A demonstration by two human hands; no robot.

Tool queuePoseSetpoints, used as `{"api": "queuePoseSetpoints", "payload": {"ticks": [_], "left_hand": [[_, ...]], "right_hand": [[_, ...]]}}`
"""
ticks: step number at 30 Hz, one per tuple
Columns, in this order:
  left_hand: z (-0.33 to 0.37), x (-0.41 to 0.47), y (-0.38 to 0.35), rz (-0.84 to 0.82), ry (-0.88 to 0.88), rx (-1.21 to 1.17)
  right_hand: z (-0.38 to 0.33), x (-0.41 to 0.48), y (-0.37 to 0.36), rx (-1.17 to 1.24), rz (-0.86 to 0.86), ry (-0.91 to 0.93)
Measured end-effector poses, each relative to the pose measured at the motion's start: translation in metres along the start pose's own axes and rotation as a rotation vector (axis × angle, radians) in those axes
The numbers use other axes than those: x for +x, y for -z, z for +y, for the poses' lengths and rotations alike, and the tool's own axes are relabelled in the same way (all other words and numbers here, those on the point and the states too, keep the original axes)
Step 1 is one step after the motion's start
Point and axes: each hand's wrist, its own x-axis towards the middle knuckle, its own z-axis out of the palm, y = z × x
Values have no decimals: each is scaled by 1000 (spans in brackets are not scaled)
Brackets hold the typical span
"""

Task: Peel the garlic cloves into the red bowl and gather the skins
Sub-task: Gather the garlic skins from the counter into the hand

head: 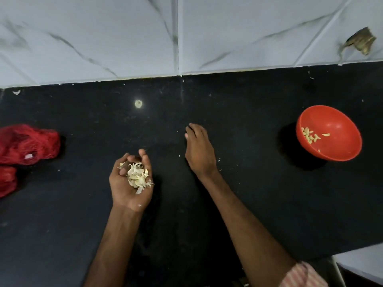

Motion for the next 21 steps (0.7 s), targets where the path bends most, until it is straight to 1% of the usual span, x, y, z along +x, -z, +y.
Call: {"api": "queuePoseSetpoints", "payload": {"ticks": [2,5,7,9,13,14,17,18,20,21], "left_hand": [[-3,-3,0,18,12,-11],[-8,-4,-1,42,9,-26],[-11,-4,2,62,8,-27],[-13,-2,7,67,27,-35],[-19,0,18,67,42,-44],[-21,0,20,62,43,-30],[-32,2,21,54,45,31],[-36,3,22,55,42,48],[-43,8,26,52,67,56],[-45,9,27,32,106,57]], "right_hand": [[-2,-42,11,16,28,76],[6,-94,25,-14,-52,191],[15,-115,35,-28,-103,194],[23,-122,47,-23,-87,190],[28,-108,59,-12,-105,243],[28,-104,61,44,-92,204],[8,-92,78,338,34,-71],[-6,-90,86,423,83,-91],[-39,-87,98,487,119,21],[-54,-88,98,461,122,105]]}}
